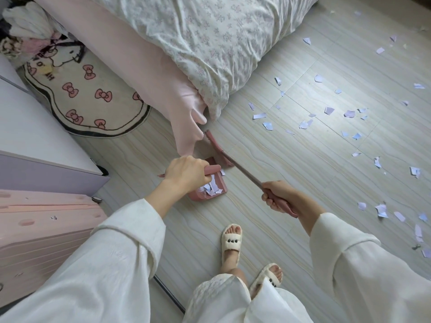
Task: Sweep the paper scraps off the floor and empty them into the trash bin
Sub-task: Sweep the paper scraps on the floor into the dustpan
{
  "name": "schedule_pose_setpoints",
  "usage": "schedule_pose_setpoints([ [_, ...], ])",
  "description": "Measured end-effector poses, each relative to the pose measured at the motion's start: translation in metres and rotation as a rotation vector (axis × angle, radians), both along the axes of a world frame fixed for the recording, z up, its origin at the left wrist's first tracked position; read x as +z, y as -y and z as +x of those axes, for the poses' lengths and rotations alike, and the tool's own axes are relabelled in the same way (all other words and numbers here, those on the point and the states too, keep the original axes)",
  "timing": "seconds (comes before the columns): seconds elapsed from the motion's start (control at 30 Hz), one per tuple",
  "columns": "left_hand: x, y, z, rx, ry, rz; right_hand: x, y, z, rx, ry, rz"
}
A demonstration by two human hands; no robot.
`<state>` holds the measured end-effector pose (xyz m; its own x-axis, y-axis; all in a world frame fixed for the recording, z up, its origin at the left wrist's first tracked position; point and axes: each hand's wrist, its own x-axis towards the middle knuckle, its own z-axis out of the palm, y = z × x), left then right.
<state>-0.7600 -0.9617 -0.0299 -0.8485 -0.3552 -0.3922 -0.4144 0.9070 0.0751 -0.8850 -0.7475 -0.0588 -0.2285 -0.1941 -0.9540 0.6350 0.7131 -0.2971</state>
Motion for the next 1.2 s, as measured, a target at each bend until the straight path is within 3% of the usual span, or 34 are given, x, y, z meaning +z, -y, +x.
schedule_pose_setpoints([
  [0.4, -0.009, 0.003, 0.012, 0.077, -0.001, 0.031, 0.002, 0.005, 0.003, -0.006, 0.069, -0.001],
  [0.63, -0.023, 0.009, 0.018, 0.16, -0.046, 0.07, 0.014, -0.008, -0.026, -0.325, 0.315, -0.148],
  [0.8, -0.024, 0.008, 0.025, 0.154, -0.042, 0.047, 0.024, -0.024, -0.036, -0.283, 0.269, -0.126],
  [1.2, -0.025, -0.002, 0.033, 0.05, -0.056, 0.002, 0.018, -0.021, -0.004, -0.093, -0.063, 0.011],
])
